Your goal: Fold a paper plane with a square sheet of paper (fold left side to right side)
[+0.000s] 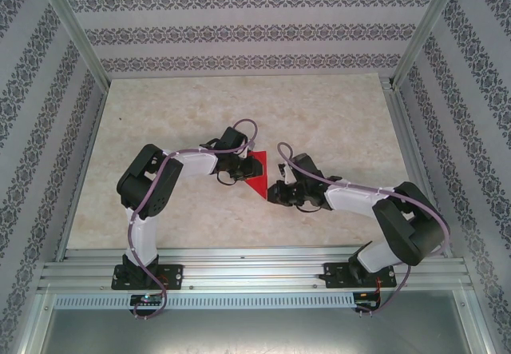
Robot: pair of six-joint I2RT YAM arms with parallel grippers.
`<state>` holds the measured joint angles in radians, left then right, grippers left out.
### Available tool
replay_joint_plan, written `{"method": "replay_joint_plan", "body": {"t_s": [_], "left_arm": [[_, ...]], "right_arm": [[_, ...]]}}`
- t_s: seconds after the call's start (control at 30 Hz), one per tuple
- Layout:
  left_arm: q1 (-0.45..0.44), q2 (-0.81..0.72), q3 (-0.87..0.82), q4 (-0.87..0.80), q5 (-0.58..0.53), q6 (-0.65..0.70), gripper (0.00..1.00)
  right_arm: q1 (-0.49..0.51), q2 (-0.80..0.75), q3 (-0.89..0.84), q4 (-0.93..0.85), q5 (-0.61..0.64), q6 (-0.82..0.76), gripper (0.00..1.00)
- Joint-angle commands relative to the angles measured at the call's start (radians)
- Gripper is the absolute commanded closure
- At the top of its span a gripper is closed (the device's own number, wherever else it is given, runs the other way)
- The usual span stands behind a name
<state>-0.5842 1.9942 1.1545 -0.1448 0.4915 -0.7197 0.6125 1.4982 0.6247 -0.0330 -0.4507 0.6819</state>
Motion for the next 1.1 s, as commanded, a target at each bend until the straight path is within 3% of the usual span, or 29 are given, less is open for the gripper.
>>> {"method": "replay_joint_plan", "body": {"t_s": [0.0,0.3,0.7,0.9,1.07], "left_arm": [[-0.013,0.043,-0.015,-0.021,-0.038,0.013,0.75],[-0.014,0.04,-0.006,-0.027,-0.037,0.015,0.75],[0.022,0.015,0.092,-0.146,-0.074,0.094,0.73],[0.03,-0.089,0.096,-0.139,-0.057,0.123,0.71],[0.024,-0.214,0.004,-0.093,-0.031,0.126,0.72]], "right_arm": [[-0.005,0.078,0.065,0.033,0.033,-0.023,0.87],[-0.01,0.222,0.114,0.024,0.099,-0.048,0.87],[0.008,0.231,-0.024,-0.086,0.118,-0.021,0.92],[0.007,0.257,-0.031,-0.09,0.113,-0.013,0.95],[0.007,0.269,-0.014,-0.104,0.113,-0.016,0.95]]}}
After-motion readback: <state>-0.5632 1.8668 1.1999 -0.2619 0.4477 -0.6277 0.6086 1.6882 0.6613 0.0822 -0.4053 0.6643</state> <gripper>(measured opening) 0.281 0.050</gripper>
